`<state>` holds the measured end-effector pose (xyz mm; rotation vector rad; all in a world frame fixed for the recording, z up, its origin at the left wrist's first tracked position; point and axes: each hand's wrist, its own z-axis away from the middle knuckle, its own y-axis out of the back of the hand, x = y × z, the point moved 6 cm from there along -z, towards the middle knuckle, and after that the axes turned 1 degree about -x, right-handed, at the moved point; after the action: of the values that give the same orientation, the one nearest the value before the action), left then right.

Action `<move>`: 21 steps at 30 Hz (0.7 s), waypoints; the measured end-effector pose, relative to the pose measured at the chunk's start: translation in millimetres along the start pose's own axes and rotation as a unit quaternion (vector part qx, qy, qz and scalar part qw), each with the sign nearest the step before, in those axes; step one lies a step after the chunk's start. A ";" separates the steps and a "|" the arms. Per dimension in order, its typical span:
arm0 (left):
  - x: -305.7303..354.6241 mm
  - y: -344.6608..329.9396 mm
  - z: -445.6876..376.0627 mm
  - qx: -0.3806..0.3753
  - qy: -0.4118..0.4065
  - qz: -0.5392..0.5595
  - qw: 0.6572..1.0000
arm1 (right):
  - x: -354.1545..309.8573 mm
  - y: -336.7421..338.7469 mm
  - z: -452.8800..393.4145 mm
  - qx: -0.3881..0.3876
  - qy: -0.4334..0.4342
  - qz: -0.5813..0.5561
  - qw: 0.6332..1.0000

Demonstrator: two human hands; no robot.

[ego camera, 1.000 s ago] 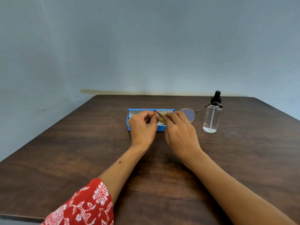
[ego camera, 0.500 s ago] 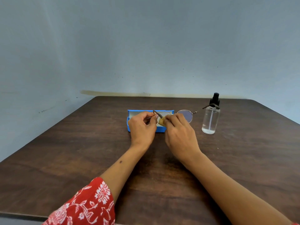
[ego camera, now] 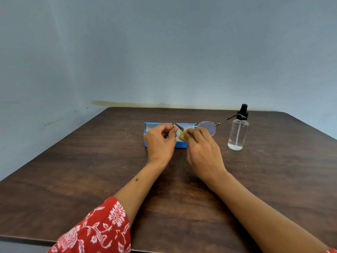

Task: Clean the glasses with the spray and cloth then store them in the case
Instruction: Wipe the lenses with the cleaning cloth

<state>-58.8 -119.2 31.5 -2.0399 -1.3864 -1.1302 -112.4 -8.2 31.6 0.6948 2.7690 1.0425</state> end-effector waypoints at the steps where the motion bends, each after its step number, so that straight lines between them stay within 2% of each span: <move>1: 1.3 0.2 0.6 -0.001 -0.003 -0.004 1.000 | -1.7 -0.8 -0.1 -0.002 0.005 -0.005 1.000; 9: 1.4 1.1 0.4 0.004 -0.007 -0.002 1.000 | -12.5 4.4 4.2 0.015 0.069 -0.086 0.994; 14: 2.4 1.4 0.2 0.003 -0.015 -0.019 1.000 | 6.3 9.4 -0.9 0.072 -0.017 -0.056 0.996; 17: 2.7 0.2 1.2 -0.001 -0.007 -0.018 1.000 | 6.9 2.9 -0.7 0.046 -0.018 -0.019 0.999; 21: 3.2 2.1 0.8 0.006 -0.011 -0.014 1.000 | -6.4 -1.2 0.8 0.012 0.023 -0.010 1.000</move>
<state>-56.0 -117.7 33.8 -2.0351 -1.4333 -1.1120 -106.9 -11.3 29.8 0.6528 2.8254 1.0372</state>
